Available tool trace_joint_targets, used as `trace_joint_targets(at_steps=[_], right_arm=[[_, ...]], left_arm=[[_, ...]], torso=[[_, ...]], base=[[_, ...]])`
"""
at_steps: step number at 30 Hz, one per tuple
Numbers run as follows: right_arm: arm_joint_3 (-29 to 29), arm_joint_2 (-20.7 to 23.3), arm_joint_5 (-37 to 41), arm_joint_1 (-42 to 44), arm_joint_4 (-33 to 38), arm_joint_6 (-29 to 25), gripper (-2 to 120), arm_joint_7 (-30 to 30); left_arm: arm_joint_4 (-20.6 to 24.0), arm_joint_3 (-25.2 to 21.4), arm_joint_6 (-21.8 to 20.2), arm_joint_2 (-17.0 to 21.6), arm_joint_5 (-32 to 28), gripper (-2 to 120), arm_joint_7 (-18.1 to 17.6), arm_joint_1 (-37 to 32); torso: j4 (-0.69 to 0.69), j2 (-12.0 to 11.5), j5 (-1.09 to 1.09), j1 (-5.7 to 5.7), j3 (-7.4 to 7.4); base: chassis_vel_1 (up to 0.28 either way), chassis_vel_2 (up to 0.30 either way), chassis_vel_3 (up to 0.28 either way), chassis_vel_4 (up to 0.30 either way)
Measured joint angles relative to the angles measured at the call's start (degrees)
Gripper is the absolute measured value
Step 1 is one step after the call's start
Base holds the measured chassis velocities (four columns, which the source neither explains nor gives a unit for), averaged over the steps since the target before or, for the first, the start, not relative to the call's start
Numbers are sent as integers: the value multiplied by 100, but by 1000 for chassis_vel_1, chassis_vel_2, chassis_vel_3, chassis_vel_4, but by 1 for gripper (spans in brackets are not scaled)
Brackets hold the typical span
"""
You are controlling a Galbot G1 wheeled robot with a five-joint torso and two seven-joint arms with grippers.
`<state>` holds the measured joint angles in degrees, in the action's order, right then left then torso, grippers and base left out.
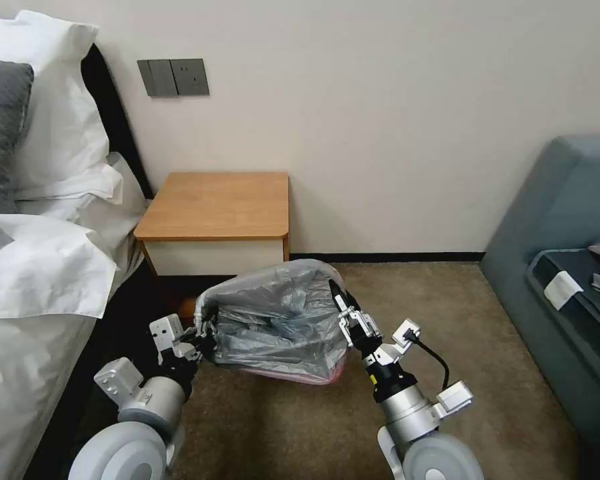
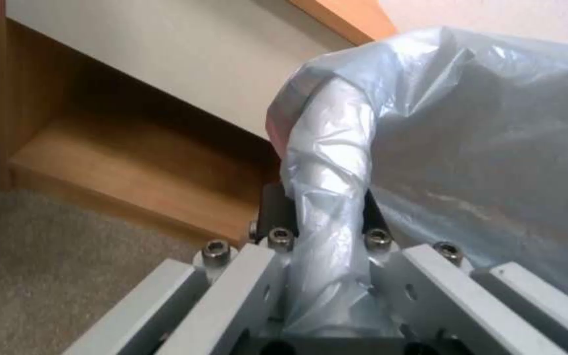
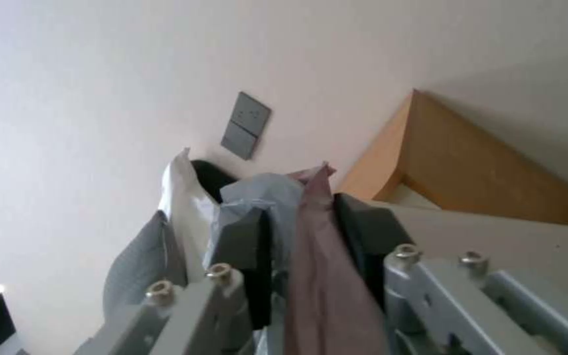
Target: Pick up the garbage bag from the table and place it over the trash can.
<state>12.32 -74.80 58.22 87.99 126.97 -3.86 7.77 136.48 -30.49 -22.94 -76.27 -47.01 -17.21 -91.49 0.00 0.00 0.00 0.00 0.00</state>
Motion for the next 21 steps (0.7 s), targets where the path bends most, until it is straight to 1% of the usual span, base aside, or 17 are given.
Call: trace_joint_targets(at_steps=[2, 6, 7, 8, 9, 14, 21], right_arm=[[-9, -19, -6, 0, 2, -6, 14, 18], [-24, -48, -22, -28, 21, -16, 9, 19], [-24, -61, -26, -41, 31, -24, 5, 19], [-24, -61, -26, -41, 31, -24, 5, 19], [-27, -75, -33, -51, 40, -31, 0, 23], [-24, -161, -165, -82, 43, -112, 0, 127], [8, -199, -185, -171, 0, -134, 0, 112]], left_arm=[[-12, 9, 1, -2, 3, 3, -1, -3], [-32, 23, 4, -8, 7, 3, -1, 0], [-35, 27, 4, -9, 8, 3, -2, 0], [-35, 27, 4, -9, 8, 3, -2, 0], [-38, 30, 4, -10, 12, 2, -2, 1], [-54, 35, 4, -11, 22, 2, -3, -12], [-35, 30, 3, -8, 6, 2, -2, -23]], torso=[[0, 0, 0, 0, 0], [0, 0, 0, 0, 0], [0, 0, 0, 0, 0], [0, 0, 0, 0, 0], [0, 0, 0, 0, 0], [0, 0, 0, 0, 0], [0, 0, 0, 0, 0]], base=[[0, 0, 0, 0], [0, 0, 0, 0], [0, 0, 0, 0], [0, 0, 0, 0], [0, 0, 0, 0], [0, 0, 0, 0], [0, 0, 0, 0]])
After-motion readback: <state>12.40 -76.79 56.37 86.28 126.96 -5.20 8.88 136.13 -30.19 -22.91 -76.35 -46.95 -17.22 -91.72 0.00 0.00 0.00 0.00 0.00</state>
